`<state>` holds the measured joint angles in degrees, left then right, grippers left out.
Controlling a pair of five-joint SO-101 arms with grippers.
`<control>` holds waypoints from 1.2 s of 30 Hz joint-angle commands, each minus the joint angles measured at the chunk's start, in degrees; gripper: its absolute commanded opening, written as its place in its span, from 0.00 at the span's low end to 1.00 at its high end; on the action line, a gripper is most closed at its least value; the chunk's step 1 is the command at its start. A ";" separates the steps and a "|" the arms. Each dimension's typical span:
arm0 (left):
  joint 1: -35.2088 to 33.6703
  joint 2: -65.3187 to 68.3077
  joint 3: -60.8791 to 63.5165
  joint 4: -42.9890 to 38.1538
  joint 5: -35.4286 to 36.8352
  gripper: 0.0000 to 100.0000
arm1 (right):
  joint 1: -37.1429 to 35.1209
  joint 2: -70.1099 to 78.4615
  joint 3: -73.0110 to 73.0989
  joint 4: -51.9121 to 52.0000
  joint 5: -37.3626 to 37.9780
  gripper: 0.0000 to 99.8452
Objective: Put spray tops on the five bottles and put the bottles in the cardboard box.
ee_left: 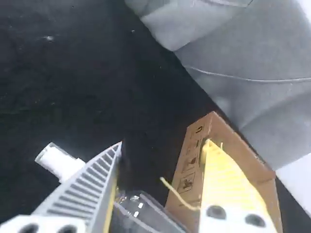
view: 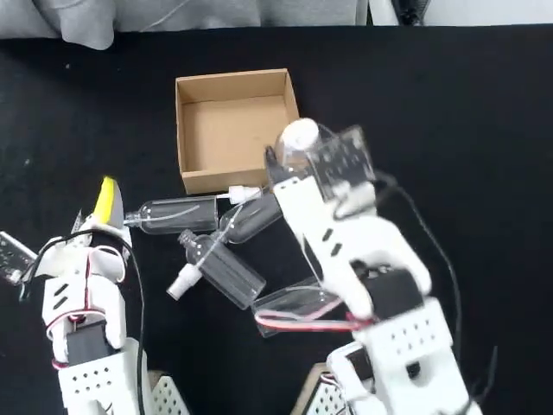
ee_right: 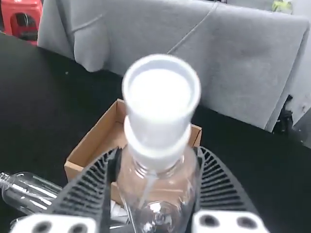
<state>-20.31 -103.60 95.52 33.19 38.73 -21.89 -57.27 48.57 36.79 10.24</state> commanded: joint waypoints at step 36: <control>-0.57 -0.97 1.19 -1.32 0.18 0.24 | 2.90 50.68 -25.27 -21.19 -5.45 0.13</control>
<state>-20.22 -103.69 95.69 33.19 38.90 -21.01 -6.64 27.38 17.54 5.32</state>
